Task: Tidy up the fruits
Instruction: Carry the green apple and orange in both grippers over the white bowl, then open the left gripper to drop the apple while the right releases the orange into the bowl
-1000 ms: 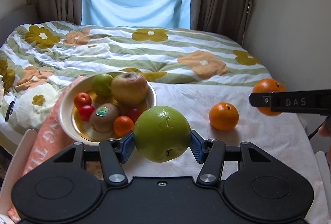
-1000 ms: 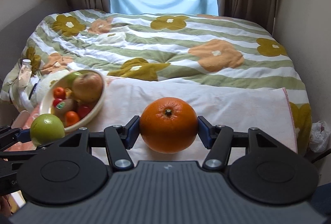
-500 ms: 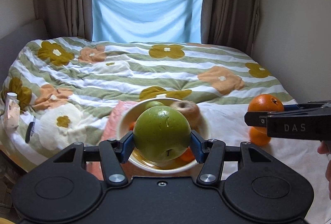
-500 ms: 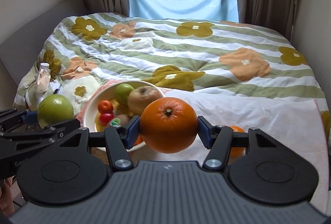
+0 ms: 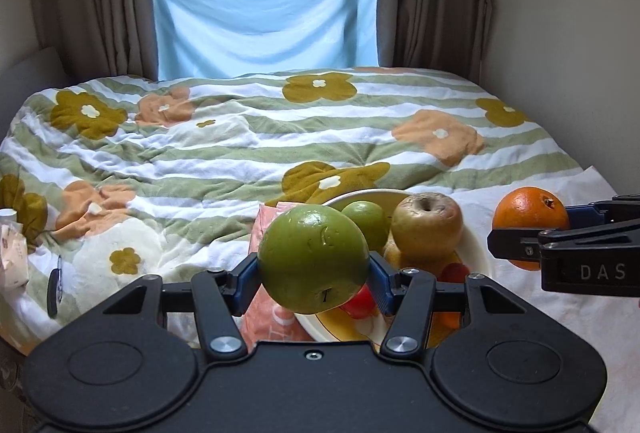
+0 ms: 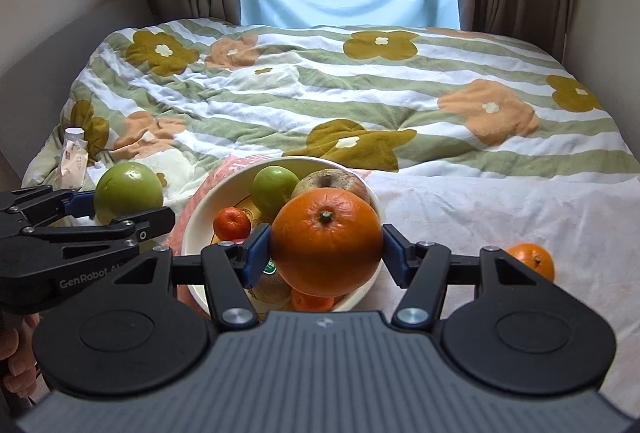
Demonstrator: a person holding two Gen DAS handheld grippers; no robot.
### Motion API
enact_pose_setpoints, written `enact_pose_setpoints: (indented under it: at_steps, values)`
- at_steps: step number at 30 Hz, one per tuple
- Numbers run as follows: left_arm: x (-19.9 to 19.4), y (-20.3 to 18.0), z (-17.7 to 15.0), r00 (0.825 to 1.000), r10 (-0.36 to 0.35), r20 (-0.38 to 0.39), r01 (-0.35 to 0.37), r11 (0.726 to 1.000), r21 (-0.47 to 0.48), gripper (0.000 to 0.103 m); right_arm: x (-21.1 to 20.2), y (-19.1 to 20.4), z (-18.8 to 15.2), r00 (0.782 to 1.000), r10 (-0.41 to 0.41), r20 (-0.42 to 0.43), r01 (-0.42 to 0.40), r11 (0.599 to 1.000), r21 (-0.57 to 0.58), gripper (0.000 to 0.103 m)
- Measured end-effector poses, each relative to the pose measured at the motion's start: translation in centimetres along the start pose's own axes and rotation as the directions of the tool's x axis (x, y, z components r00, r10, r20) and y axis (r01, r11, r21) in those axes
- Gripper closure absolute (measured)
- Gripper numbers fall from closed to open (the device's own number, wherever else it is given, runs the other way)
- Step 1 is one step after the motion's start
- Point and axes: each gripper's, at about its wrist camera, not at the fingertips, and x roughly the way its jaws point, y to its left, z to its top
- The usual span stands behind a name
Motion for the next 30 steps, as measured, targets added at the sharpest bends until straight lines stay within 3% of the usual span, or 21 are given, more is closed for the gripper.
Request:
enact_pose_setpoints:
  at_steps: [14, 28, 29, 30]
  values:
    - [7.2, 0.6, 1.4, 0.995, -0.085, -0.051, 0.089, 0.992, 0.093, 0.043, 4.0, 0.5, 0.0, 0.997, -0.062, -0.037, 0.064, 0.997, 0.053, 0.029]
    - [9.9, 0.2, 1.7, 0.993, -0.086, -0.085, 0.097, 0.987, 0.126, 0.043, 4.8, 0.3, 0.3, 0.998, -0.054, -0.036, 0.056, 0.996, 0.062, 0.029]
    - [9.9, 0.2, 1.6, 0.993, -0.083, -0.081, 0.093, 0.987, 0.131, 0.042, 4.8, 0.3, 0.3, 0.998, -0.051, -0.035, 0.053, 0.997, 0.060, 0.029]
    - [9.6, 0.1, 1.6, 0.995, -0.079, -0.067, 0.088, 0.986, 0.139, 0.031, 4.8, 0.4, 0.3, 0.998, -0.049, -0.035, 0.051, 0.997, 0.057, 0.029]
